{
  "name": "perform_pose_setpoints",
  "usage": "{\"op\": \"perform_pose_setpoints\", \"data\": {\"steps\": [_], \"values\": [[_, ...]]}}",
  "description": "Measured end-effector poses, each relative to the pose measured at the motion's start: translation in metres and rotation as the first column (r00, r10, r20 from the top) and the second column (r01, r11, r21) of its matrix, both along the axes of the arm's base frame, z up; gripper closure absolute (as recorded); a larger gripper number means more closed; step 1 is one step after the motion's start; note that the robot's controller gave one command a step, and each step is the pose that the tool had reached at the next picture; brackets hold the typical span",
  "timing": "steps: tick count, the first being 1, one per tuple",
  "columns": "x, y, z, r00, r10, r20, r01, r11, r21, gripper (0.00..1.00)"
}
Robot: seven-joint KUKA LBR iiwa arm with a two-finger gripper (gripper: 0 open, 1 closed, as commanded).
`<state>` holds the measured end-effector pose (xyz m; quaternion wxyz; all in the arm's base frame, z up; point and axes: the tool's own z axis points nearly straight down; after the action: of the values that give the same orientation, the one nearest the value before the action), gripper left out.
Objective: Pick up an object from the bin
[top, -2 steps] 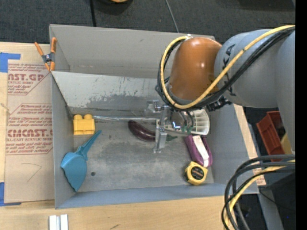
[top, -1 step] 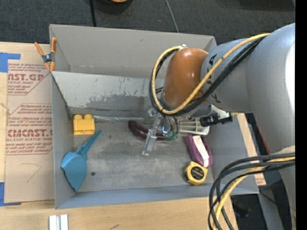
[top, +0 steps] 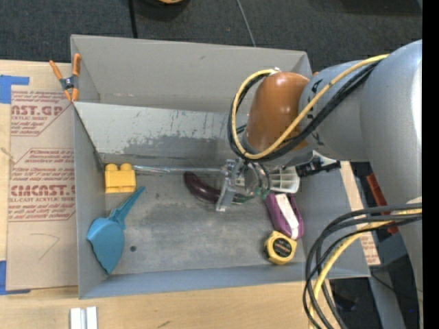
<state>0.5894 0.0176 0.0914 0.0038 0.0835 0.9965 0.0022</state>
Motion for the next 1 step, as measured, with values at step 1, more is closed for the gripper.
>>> {"op": "perform_pose_setpoints", "data": {"steps": [1], "values": [[0.0, 0.0002, 0.0, 1.0, 0.0, 0.0, 0.0, 1.0, 0.001, 1.0]]}}
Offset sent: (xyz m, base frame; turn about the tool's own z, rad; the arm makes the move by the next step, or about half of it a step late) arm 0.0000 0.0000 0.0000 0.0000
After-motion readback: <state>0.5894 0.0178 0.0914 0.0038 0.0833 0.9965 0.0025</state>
